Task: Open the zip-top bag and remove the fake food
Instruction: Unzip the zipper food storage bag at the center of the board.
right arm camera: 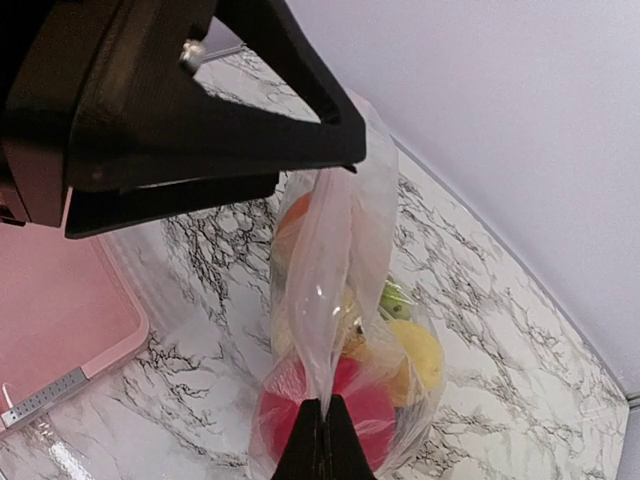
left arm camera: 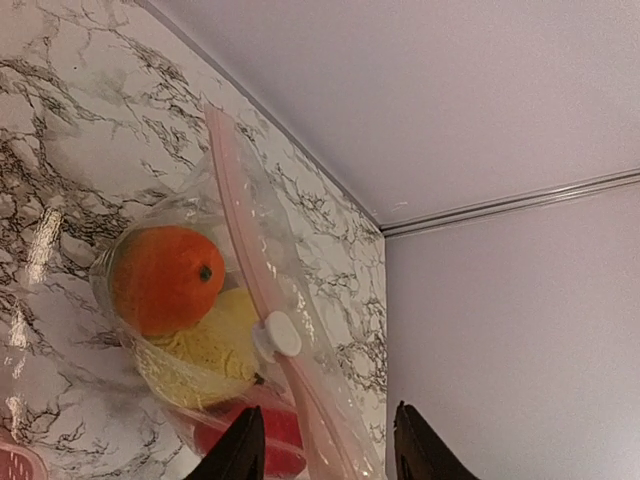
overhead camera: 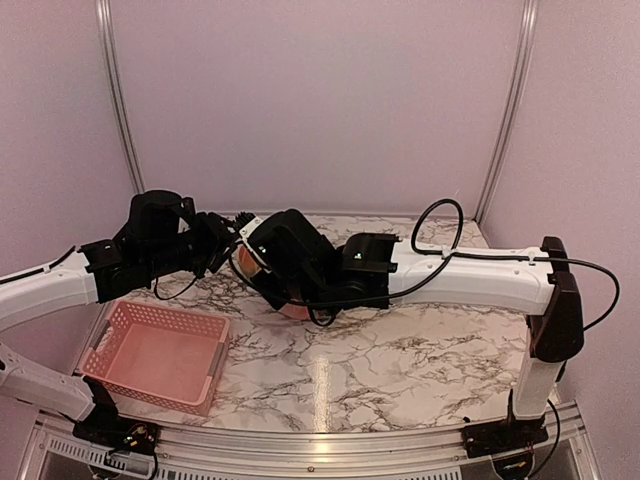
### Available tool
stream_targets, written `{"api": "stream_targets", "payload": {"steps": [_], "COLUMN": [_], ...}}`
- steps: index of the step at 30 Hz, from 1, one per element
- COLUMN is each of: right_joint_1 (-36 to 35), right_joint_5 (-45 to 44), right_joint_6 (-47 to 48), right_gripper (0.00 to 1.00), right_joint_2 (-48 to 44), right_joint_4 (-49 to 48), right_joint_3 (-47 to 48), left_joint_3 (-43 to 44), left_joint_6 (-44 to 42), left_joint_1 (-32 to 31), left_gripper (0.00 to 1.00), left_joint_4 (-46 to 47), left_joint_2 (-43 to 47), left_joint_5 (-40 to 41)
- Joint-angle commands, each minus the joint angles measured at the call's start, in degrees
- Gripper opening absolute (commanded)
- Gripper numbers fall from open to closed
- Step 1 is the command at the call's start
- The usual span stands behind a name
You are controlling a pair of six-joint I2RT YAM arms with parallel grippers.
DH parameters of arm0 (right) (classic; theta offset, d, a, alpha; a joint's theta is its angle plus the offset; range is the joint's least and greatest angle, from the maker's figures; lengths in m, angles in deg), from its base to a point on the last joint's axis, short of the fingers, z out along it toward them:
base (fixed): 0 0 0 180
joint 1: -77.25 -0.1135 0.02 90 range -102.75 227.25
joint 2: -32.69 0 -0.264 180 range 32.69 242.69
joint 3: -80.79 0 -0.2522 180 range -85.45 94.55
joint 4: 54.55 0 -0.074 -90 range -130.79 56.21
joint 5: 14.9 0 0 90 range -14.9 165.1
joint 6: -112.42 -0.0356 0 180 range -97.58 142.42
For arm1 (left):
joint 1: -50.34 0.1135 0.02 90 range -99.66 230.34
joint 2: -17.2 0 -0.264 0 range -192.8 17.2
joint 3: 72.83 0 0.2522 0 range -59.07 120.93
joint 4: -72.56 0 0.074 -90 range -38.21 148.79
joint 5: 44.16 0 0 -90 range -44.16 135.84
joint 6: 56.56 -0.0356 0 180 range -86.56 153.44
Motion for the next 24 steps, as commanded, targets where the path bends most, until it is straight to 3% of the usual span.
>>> {"api": "stream_targets", "payload": {"steps": [1, 24], "right_joint_1": [-0.27, -0.28], "right_joint_5": [0.52, 1.03], "right_joint_6": [-0.48, -2.42], "right_gripper": [0.0, 0.0], "right_joint_2": [-0.39, -1.1], "right_joint_4": [0.12, -0.24], "right_joint_3": [1.03, -0.47], "left_joint_3": [1.29, -2.0], "left_joint_6": [-1.63, 2.85], "left_joint_1": [1.58, 6.6], "left_gripper": [0.46, 0.28], "left_joint_4": [-5.27, 5.94], "left_joint_2": [1.86, -4.61], "left_joint_5": [2.4, -8.4]}}
